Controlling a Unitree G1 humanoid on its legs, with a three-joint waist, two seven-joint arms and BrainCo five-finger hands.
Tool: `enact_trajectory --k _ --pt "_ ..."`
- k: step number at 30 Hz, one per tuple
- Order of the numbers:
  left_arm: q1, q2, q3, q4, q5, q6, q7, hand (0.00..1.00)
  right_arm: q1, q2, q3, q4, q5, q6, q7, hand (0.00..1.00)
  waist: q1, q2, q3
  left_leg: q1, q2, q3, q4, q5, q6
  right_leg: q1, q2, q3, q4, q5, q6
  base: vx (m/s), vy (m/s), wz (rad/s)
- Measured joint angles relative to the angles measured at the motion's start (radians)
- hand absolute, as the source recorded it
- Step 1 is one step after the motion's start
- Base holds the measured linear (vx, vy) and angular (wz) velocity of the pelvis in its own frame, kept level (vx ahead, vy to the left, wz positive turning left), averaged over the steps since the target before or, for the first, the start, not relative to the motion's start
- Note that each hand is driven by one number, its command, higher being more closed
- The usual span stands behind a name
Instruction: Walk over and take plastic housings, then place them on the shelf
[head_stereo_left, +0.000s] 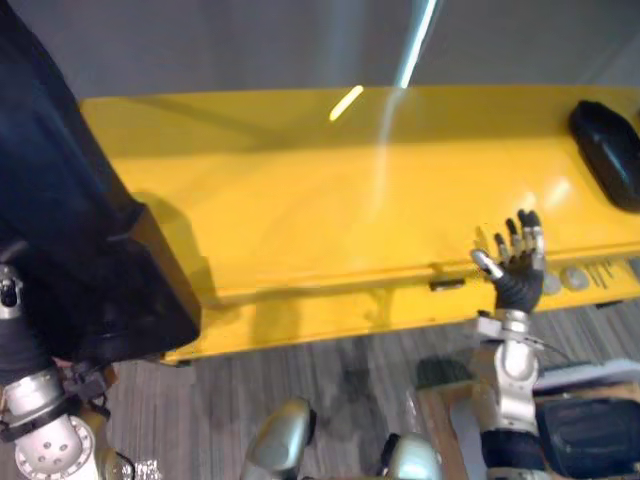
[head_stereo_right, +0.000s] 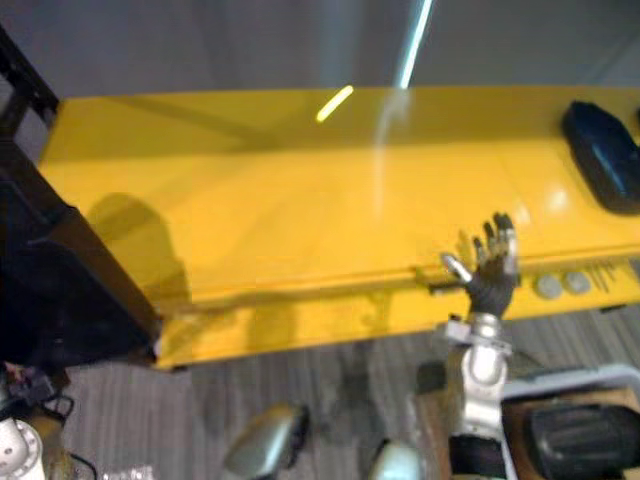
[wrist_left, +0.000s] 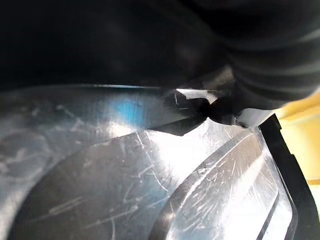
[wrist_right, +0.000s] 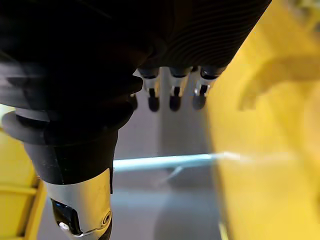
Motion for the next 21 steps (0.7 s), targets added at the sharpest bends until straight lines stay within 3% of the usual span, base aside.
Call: enact_trajectory --k 2,3,5,6,7,8,10,12,13,14,15,16,21 --pt "-0.044 0.000 -0.058 0.025 -0.007 0.005 -0.007 1.00 0.003 -0.074 -0.046 -0.032 -0.003 0.012 -0.023 0.00 -0.025 0.034 -0.031 0.052 -0.003 -0.075 -0.018 -0.009 -0.017 -0.031 0.051 0.099 -0.186 0.035 0.044 0.39 -0.011 0.91" --pt "-0.050 0.001 -0.073 0.027 -0.010 0.007 -0.011 1.00 0.003 -0.083 -0.054 -0.036 -0.004 0.016 -0.030 0.00 -0.030 0.034 -0.040 0.067 -0.003 -0.089 -0.022 -0.015 -0.027 -0.037 0.058 0.123 -0.211 0.045 0.056 0.49 -0.119 1.02" --pt "-0.059 0.003 -0.121 0.027 -0.016 0.018 -0.025 1.00 0.025 -0.085 -0.078 -0.085 -0.026 0.035 -0.070 0.00 -0.044 0.019 -0.065 0.109 -0.007 -0.126 -0.025 -0.032 -0.058 -0.036 0.063 0.168 -0.255 0.084 0.065 0.41 -0.176 1.03" --pt "-0.059 0.009 -0.156 0.022 -0.039 0.022 -0.043 1.00 0.051 -0.083 -0.083 -0.136 -0.043 0.036 -0.092 0.00 -0.051 -0.005 -0.096 0.113 -0.007 -0.121 -0.016 -0.052 -0.093 -0.033 0.058 0.180 -0.276 0.130 0.061 0.34 -0.212 1.29" --pt "-0.058 0.022 -0.179 0.004 -0.047 0.024 -0.052 1.00 0.062 -0.081 -0.082 -0.195 -0.047 0.036 -0.112 0.00 -0.061 -0.041 -0.118 0.113 -0.006 -0.095 0.008 -0.080 -0.143 -0.019 0.049 0.173 -0.289 0.221 0.054 0.55 -0.396 1.26" --pt "-0.054 0.005 -0.201 -0.004 -0.046 0.024 -0.064 1.00 0.053 -0.093 -0.083 -0.240 -0.065 0.032 -0.130 0.00 -0.056 -0.028 -0.128 0.113 0.036 -0.061 0.039 -0.105 -0.181 -0.004 0.061 0.138 -0.262 0.168 0.089 0.37 -0.291 0.87" --pt "-0.041 -0.005 -0.228 -0.013 -0.043 0.029 -0.075 1.00 0.034 -0.103 -0.079 -0.272 -0.081 0.025 -0.143 0.00 -0.057 0.007 -0.142 0.106 0.092 -0.015 0.050 -0.102 -0.194 0.012 0.084 0.091 -0.248 0.158 0.065 0.28 -0.239 0.44" --pt "-0.054 -0.004 -0.247 -0.021 -0.037 0.027 -0.079 1.00 0.014 -0.120 -0.080 -0.276 -0.082 0.020 -0.164 0.00 -0.063 0.023 -0.149 0.055 0.141 0.086 0.102 -0.068 -0.235 0.020 0.090 0.067 -0.261 0.146 0.046 0.22 -0.226 0.51" --pt "-0.090 0.003 -0.258 -0.012 -0.037 0.023 -0.078 1.00 0.006 -0.121 -0.089 -0.273 -0.090 0.007 -0.189 0.00 -0.067 0.023 -0.141 0.007 0.168 0.143 0.106 -0.092 -0.205 0.033 0.080 0.061 -0.281 0.146 0.045 0.16 -0.142 0.72" --pt "-0.125 0.006 -0.265 0.003 -0.036 0.021 -0.078 1.00 -0.003 -0.118 -0.107 -0.261 -0.101 -0.001 -0.207 0.00 -0.082 0.024 -0.130 -0.007 0.183 0.157 0.037 -0.088 -0.198 0.048 0.064 0.033 -0.284 0.146 0.045 0.10 -0.070 0.76" --pt "-0.141 0.007 -0.265 0.013 -0.036 0.020 -0.077 1.00 -0.009 -0.119 -0.111 -0.247 -0.110 -0.001 -0.218 0.00 -0.097 0.026 -0.128 0.003 0.193 0.158 -0.043 -0.059 -0.201 0.057 0.057 0.015 -0.284 0.146 0.045 0.07 -0.004 0.55" --pt "-0.149 0.011 -0.262 0.027 -0.037 0.016 -0.068 1.00 -0.017 -0.115 -0.111 -0.218 -0.121 -0.001 -0.226 0.00 -0.100 0.027 -0.122 0.046 0.194 0.192 -0.120 0.017 -0.168 0.078 0.047 0.017 -0.283 0.145 0.047 0.05 0.046 0.15" --pt "-0.137 0.039 -0.235 0.046 -0.046 0.015 -0.026 1.00 -0.010 -0.117 -0.179 -0.223 -0.120 -0.019 -0.218 0.00 -0.107 0.000 -0.117 0.090 0.174 0.235 -0.150 0.031 -0.166 0.123 0.026 0.020 -0.334 0.150 0.054 0.04 0.071 -0.09"
